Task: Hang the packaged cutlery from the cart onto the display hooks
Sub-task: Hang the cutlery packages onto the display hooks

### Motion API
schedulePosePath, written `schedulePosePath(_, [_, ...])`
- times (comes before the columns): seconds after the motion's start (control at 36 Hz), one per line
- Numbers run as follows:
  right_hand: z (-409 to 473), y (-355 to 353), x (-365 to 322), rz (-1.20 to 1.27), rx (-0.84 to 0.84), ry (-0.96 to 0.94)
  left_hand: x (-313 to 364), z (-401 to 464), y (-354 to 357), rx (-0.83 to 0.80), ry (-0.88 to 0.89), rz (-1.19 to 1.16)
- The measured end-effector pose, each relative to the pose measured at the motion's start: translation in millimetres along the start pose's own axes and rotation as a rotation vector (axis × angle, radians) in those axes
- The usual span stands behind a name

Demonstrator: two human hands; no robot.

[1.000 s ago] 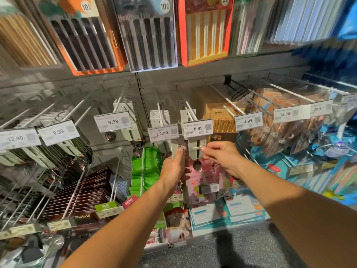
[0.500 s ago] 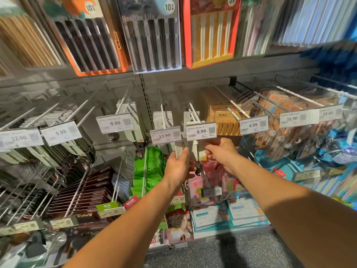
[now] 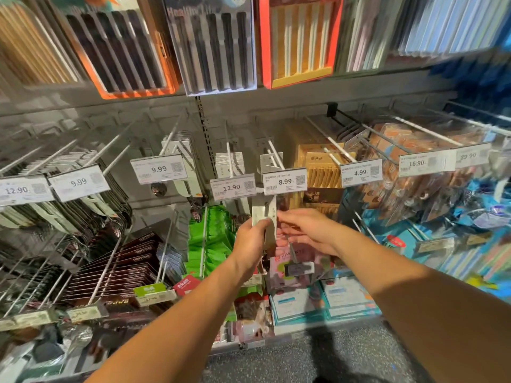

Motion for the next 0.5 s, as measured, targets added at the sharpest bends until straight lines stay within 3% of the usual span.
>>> schedulePosePath(0.06, [-5.1,3.2,0.2,0.072,-0.016,-0.027,-1.5,-4.1,4.9,-0.050,-0.017,0.010])
schedulePosePath(0.14, [-11.9,-2.8,2.8,0.117,0.089,-0.021,-4.0,-9.1,11.0,-0.117,-0.039,0.060])
schedulePosePath(0.25, [-21.3,-13.6,7.9,0.146,0.115,-0.026,-5.9,-12.1,16.0,-0.177,0.060,0.207])
schedulePosePath(0.5, [-24.3,-35.3,-2.2,0.029,0.305,-0.118,8.3,-2.8,17.7,-0.074,0.316,0.396])
Point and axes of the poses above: each hand's wrist, its own z-axis towards the middle knuckle, its own y-axis out of the palm, x = y × z, the point moved 5 cm from there along z, towards the middle knuckle, and after that the axes turned 15 degrees about -z, right-handed, at the moved point
